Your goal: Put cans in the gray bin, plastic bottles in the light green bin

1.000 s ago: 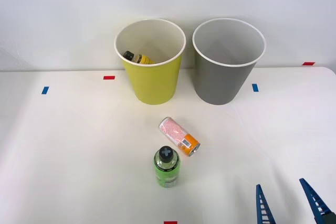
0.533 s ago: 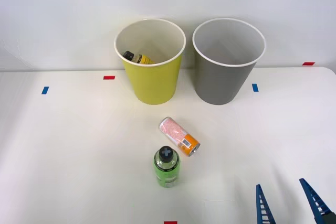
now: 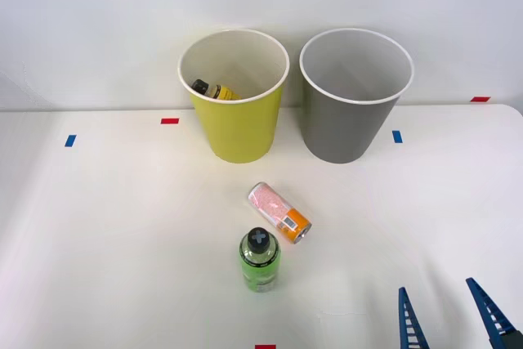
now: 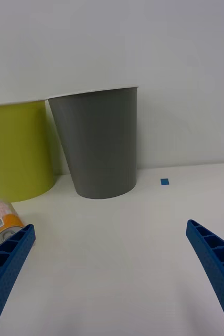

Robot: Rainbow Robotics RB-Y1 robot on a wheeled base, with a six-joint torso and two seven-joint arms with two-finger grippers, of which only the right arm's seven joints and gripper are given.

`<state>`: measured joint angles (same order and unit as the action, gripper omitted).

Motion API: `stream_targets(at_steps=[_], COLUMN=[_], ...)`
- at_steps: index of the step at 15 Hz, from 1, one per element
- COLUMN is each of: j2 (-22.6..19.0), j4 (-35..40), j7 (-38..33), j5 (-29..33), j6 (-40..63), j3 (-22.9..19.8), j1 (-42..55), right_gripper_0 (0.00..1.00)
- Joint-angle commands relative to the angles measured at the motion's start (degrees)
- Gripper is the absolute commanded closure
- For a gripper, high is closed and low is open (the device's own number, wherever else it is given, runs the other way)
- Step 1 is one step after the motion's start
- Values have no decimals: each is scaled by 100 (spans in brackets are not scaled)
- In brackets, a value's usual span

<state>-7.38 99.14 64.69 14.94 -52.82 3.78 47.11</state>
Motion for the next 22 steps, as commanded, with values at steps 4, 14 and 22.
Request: stream_targets(at_steps=[4,14,22], j2=[0,0,0], j4=[0,0,0], j7=[0,0,0], j5=[0,0,0], j6=[0,0,0], j3=[0,0,0], j1=[0,0,0], right_gripper_0=[0,0,0])
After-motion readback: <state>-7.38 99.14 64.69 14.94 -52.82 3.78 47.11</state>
